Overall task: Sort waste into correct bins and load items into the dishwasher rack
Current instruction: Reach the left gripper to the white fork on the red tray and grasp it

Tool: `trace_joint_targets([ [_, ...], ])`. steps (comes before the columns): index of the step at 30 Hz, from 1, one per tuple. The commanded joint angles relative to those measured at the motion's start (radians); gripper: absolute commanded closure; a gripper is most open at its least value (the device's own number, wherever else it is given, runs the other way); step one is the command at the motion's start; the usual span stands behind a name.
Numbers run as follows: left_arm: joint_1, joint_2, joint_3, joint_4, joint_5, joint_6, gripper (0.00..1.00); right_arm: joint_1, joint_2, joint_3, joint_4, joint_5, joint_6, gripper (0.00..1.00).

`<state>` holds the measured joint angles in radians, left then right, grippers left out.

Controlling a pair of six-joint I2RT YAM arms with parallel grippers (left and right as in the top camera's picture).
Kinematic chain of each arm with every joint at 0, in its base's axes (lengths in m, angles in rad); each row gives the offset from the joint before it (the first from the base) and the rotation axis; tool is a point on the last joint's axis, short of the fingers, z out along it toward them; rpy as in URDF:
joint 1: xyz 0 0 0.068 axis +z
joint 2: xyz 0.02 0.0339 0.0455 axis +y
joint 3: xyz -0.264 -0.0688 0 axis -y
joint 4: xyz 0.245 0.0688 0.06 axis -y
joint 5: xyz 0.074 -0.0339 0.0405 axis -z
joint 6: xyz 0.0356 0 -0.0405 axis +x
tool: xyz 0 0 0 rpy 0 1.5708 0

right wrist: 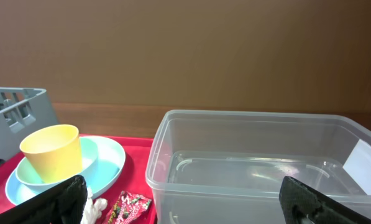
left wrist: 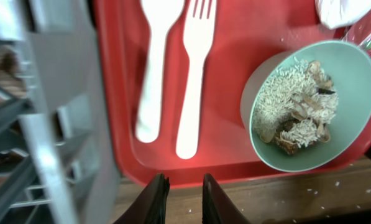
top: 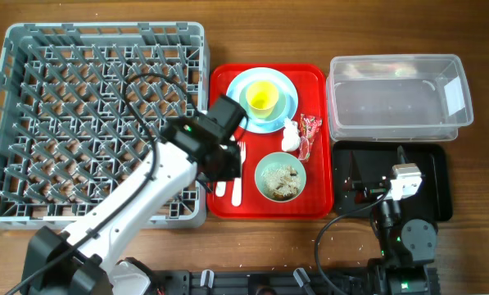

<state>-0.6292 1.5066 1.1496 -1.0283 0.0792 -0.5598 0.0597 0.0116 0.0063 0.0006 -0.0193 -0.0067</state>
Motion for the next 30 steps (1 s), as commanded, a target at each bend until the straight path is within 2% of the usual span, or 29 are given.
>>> trace_joint_targets([
  [1, -0.062, 0.003, -0.038, 0.065, -0.045, -0.032, 0.81, -0.007, -0.007, -0.001, 0.005, -0.008, -0.017, 0.0],
  [4, -0.094, 0.026, -0.038, 0.104, -0.097, -0.032, 0.83, -0.007, -0.007, -0.001, 0.005, -0.008, -0.017, 0.0],
  [10, -0.116, 0.094, -0.038, 0.191, -0.101, -0.032, 0.81, -0.007, -0.007, -0.001, 0.005, -0.008, -0.017, 0.0],
  [17, -0.116, 0.215, -0.038, 0.22, -0.101, -0.032, 0.76, -0.007, -0.007, -0.001, 0.004, -0.008, -0.017, 0.0],
  [21, -0.116, 0.268, -0.038, 0.233, -0.206, -0.032, 0.76, -0.007, -0.007, -0.001, 0.005, -0.008, -0.017, 0.0],
  [30, -0.116, 0.32, -0.038, 0.289, -0.203, -0.032, 0.75, -0.007, -0.007, -0.001, 0.005, -0.008, -0.016, 0.0],
])
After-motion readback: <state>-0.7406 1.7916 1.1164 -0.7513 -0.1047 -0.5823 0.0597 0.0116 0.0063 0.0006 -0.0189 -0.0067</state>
